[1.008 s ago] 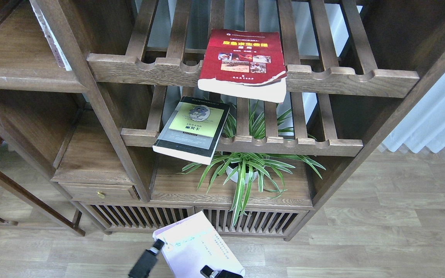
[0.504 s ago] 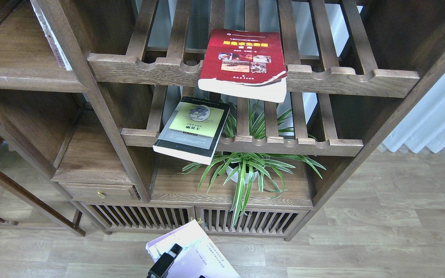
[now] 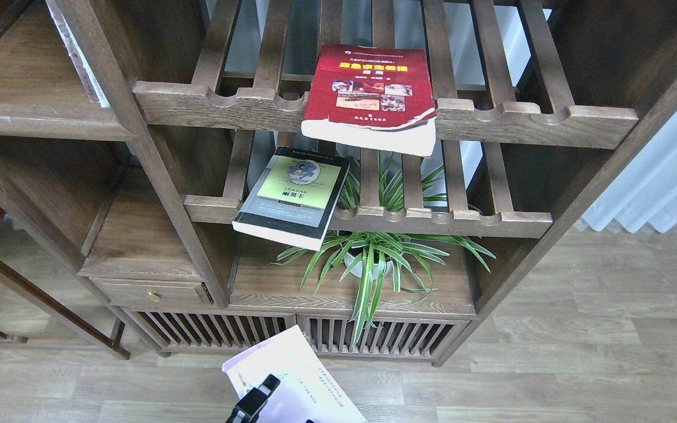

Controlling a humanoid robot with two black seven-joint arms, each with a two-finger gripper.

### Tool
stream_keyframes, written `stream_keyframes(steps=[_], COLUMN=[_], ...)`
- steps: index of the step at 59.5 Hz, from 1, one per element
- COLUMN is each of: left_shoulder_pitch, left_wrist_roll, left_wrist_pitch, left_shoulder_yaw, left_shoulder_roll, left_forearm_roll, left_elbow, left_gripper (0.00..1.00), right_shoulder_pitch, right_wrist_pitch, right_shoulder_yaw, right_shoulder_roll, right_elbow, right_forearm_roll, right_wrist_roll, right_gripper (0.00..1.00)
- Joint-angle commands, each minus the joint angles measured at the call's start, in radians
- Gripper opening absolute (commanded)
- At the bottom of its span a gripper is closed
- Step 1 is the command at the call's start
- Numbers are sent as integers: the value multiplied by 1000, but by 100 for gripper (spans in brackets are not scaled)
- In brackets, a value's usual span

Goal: Organize books on shelf
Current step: 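Take the white book with the left gripper from the right gripper, then carry the white book with the left gripper onto the side shelf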

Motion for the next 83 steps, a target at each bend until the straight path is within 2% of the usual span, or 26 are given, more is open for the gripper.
stream_keyframes(steps=[1,9,17,24,25,29,34,43,46,57,60,65,69,74,76,77,83], left_shoulder_pitch=[57,106,167,219,228,232,232,230,230,222,200,74,-46,-280,-345,-426,-540], left_wrist_roll=[18,31,35,35,35,36,47,108,113,125,125,143,197,300,321,337,350], left_wrist_pitch=[0,0,0,0,0,0,0,0,0,0,0,0,0,0,0,0,0], left_shoulder_yaw=[-84,-162,-302,-463,-519,-604,-705,-937,-999,-1093,-1109,-1090,-1047,-994,-965,-922,-839], left_shoulder_roll=[125,237,389,524,562,602,634,698,729,870,889,926,930,910,900,880,866], left_forearm_roll=[-1,0,-1,-5,-6,-5,-5,-8,-20,-126,-133,-113,-60,61,96,144,176], left_elbow=[-85,-173,-242,-303,-332,-360,-367,-369,-369,-334,-311,-260,-222,-159,-139,-113,-41], left_gripper=[5,5,5,5,5,5,5,5,5,5,5,5,5,5,6,6,6], right_shoulder_pitch=[3,15,26,32,34,34,32,31,31,29,27,26,26,24,21,20,18], right_wrist_pitch=[0,0,0,0,0,0,0,0,0,0,0,0,0,0,0,0,0], right_shoulder_yaw=[3,3,3,3,3,3,3,3,3,3,3,2,0,0,0,0,0], right_shoulder_roll=[-4,-4,1,5,5,7,5,4,5,10,10,14,18,22,22,22,21], right_elbow=[0,-3,-13,-26,-26,-27,-29,-39,-46,-52,-52,-53,-52,-52,-52,-52,-52], right_forearm_roll=[0,2,2,2,3,3,3,3,3,5,5,6,6,6,6,6,6], right_wrist_roll=[2,3,3,5,5,6,6,8,8,8,8,8,8,8,8,8,8], right_gripper=[100,100,100,100,100,100,100,100,100,100,100,100,100,100,100,100,100])
